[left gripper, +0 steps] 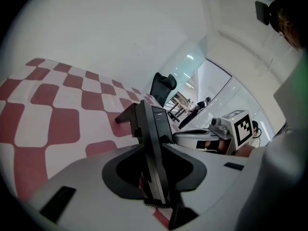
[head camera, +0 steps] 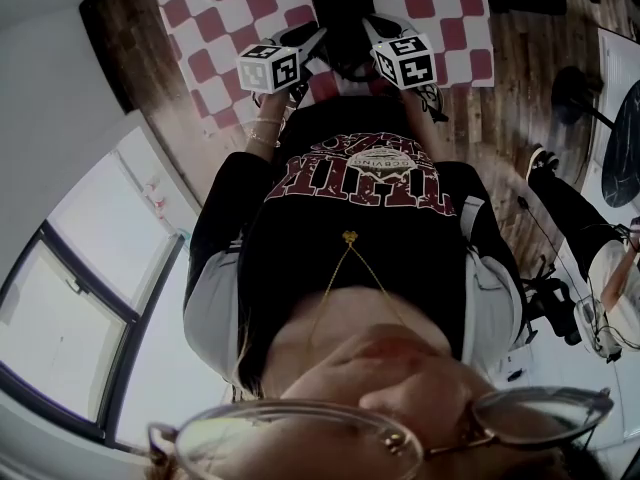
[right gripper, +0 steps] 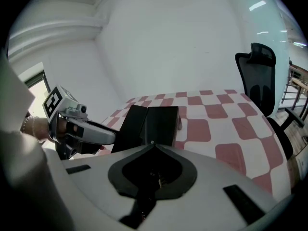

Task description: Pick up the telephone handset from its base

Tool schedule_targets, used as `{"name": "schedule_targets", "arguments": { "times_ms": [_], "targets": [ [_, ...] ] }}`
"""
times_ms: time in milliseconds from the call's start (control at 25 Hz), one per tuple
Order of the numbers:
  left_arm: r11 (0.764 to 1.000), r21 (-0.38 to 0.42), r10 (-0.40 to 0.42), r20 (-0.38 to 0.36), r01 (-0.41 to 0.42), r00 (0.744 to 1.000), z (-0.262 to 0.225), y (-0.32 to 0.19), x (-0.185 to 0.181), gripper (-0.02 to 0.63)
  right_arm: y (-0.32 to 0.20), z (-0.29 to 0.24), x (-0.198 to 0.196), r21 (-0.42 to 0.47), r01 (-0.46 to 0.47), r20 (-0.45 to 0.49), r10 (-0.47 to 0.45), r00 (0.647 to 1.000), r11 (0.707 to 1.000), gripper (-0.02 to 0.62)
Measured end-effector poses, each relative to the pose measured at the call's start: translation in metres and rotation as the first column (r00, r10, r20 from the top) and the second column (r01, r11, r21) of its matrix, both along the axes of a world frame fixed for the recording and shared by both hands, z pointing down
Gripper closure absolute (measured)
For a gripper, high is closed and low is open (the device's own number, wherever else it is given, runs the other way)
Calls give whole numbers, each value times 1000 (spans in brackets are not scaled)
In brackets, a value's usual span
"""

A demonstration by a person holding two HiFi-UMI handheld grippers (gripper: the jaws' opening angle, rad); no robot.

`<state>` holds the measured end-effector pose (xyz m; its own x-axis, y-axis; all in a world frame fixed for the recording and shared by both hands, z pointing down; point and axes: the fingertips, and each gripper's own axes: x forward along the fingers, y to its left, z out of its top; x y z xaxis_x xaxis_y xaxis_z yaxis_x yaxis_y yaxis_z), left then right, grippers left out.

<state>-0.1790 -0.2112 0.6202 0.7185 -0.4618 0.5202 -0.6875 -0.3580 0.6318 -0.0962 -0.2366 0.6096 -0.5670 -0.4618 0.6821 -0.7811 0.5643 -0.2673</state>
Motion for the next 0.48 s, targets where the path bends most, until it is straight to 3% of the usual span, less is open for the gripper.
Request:
{"name": "schedule_targets", "arguments": {
  "times_ms": [480],
  "targets": [
    [997,-39,65,-13,-66,998,7,0,6,502,0,1,8,-3,-35,-2,35,999,999,575]
  ]
}}
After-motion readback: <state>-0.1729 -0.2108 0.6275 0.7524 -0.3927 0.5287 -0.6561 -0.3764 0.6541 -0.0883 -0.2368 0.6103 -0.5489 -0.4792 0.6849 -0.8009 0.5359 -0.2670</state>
